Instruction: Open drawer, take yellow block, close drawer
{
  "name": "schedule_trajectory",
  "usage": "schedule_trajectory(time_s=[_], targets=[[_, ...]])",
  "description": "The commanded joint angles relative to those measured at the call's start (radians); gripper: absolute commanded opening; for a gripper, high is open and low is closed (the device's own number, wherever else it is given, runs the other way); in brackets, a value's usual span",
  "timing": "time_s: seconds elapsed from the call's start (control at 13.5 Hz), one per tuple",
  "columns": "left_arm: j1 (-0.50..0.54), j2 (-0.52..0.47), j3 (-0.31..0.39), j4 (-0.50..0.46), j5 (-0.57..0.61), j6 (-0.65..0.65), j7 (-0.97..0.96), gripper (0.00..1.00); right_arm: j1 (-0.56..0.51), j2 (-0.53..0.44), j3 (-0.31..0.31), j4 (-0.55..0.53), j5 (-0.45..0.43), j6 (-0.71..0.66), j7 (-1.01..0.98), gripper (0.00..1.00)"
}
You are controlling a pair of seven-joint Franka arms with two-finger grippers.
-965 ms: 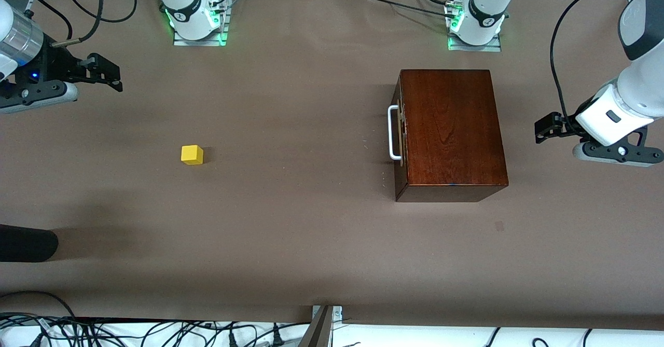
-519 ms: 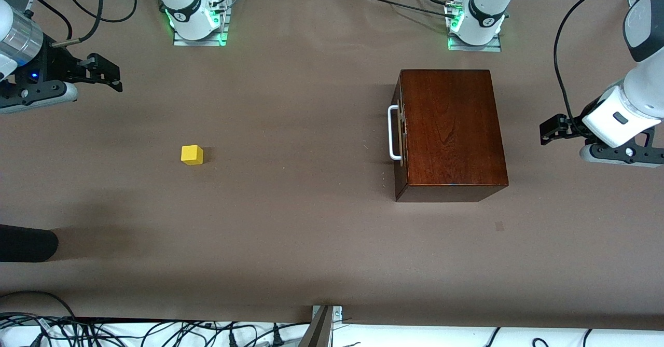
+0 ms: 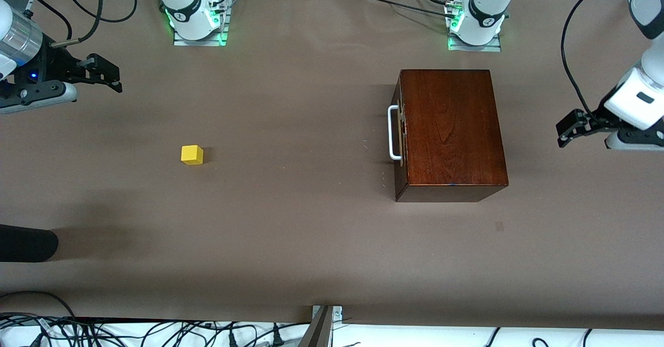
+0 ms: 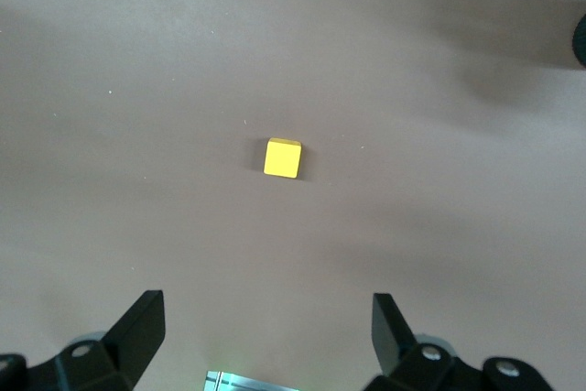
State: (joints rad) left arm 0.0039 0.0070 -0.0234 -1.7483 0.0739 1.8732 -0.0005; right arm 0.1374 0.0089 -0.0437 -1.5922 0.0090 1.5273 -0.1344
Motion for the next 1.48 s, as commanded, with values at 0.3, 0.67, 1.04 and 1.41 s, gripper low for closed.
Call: schedule_trajectory(time_s=[0.3,0.67,1.04,1.41], targets=[[-0.016,-0.019,0.007,-0.004,-0.022,-0.100,0.001,1.00,-0.012,0.010,0.005,0.024,0.022,-0.004,-0.001,1.00],[-0.022,-0.024,0.002,-0.004,-0.023,-0.115,0.002,1.00,-0.012,0.010,0.005,0.024,0.023,-0.004,-0.001,1.00],[-0.019,-0.021,0.002,-0.004,-0.066,-0.118,0.002,1.00,-0.012,0.010,0.005,0.024,0.023,-0.004,-0.001,1.00],[-0.021,-0.021,0.000,-0.002,-0.065,-0.126,0.001,1.00,-0.012,0.010,0.005,0.024,0.023,-0.004,-0.001,1.00]])
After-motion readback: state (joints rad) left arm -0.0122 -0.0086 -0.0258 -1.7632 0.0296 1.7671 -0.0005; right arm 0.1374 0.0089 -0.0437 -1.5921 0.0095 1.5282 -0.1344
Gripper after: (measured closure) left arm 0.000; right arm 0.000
